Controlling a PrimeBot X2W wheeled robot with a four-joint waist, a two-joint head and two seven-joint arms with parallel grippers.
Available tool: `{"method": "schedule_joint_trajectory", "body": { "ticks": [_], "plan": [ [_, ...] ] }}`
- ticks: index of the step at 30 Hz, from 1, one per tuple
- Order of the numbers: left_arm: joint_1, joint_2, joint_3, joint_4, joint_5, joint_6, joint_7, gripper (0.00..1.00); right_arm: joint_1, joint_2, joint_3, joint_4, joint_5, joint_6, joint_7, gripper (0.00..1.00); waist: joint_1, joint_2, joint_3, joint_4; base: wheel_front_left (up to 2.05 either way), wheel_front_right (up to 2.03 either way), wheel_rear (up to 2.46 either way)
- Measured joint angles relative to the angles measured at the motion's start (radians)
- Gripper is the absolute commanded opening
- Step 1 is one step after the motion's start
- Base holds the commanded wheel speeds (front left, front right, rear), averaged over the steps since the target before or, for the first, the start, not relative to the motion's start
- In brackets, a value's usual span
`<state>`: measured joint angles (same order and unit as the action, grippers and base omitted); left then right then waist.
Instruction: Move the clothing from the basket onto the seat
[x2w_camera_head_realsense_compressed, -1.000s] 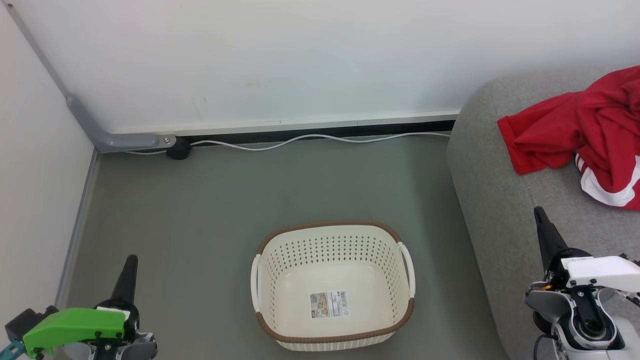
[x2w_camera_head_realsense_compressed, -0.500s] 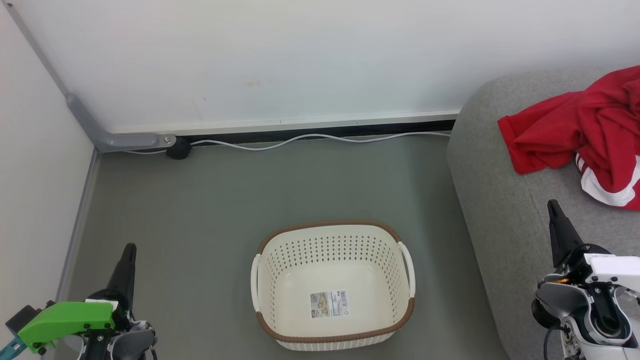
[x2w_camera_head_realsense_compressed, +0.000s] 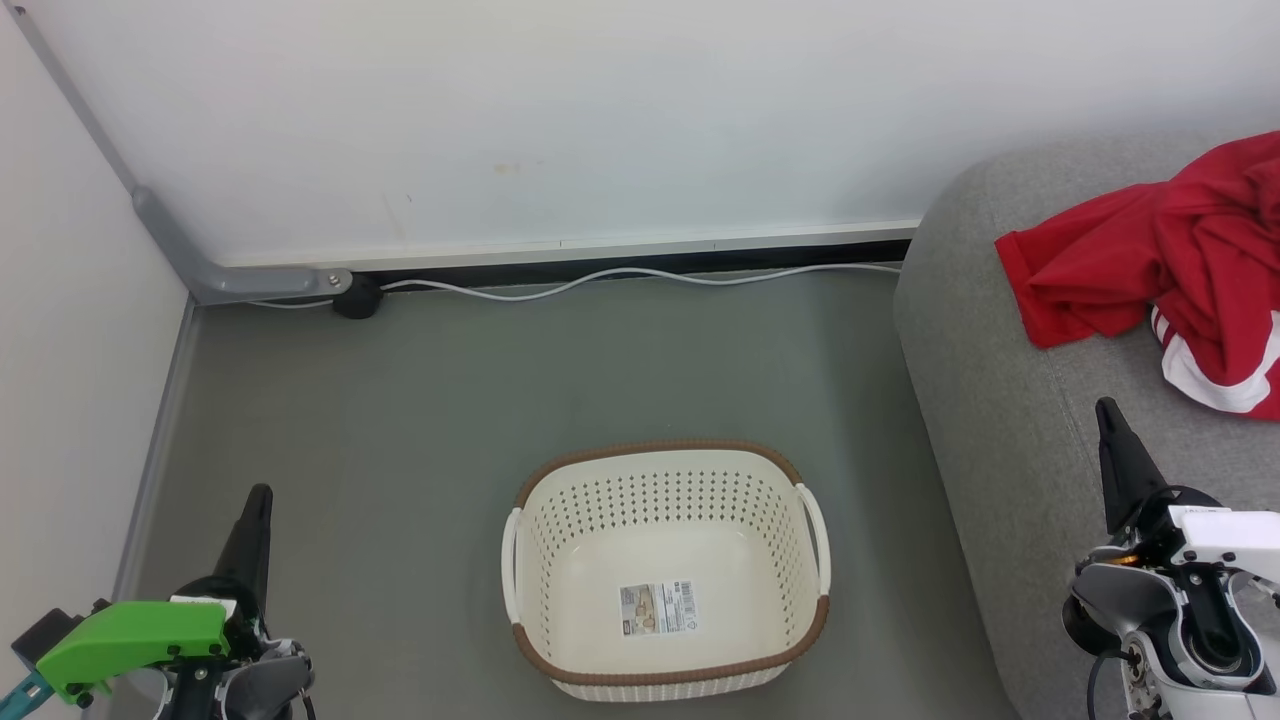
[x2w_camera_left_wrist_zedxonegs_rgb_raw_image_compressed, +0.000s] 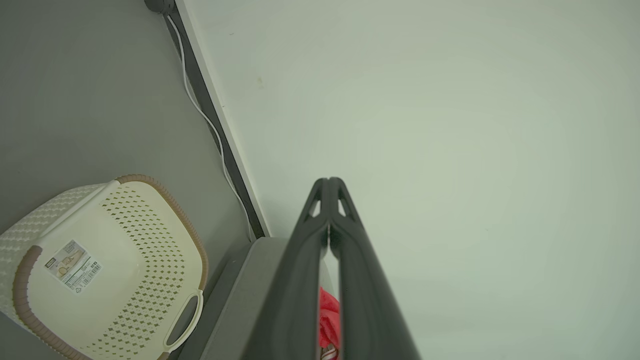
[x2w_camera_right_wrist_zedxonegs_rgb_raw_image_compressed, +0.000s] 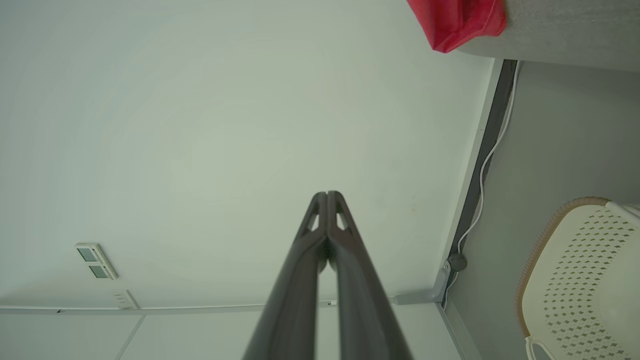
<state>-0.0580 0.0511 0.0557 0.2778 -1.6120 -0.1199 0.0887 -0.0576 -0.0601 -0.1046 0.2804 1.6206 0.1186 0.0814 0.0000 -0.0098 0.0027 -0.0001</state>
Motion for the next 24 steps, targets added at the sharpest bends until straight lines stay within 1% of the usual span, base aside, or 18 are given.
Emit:
{"method": "schedule_joint_trajectory", "body": {
  "ticks": [24],
  "plan": [
    [-0.003,-0.001,0.001,0.003,0.0,0.0,0.003,0.0,0.0,0.0,-0.002,0.0,0.0,0.0,0.0,0.0,0.0,0.0,0.0,0.0,0.0,0.0,0.0]
  ]
}}
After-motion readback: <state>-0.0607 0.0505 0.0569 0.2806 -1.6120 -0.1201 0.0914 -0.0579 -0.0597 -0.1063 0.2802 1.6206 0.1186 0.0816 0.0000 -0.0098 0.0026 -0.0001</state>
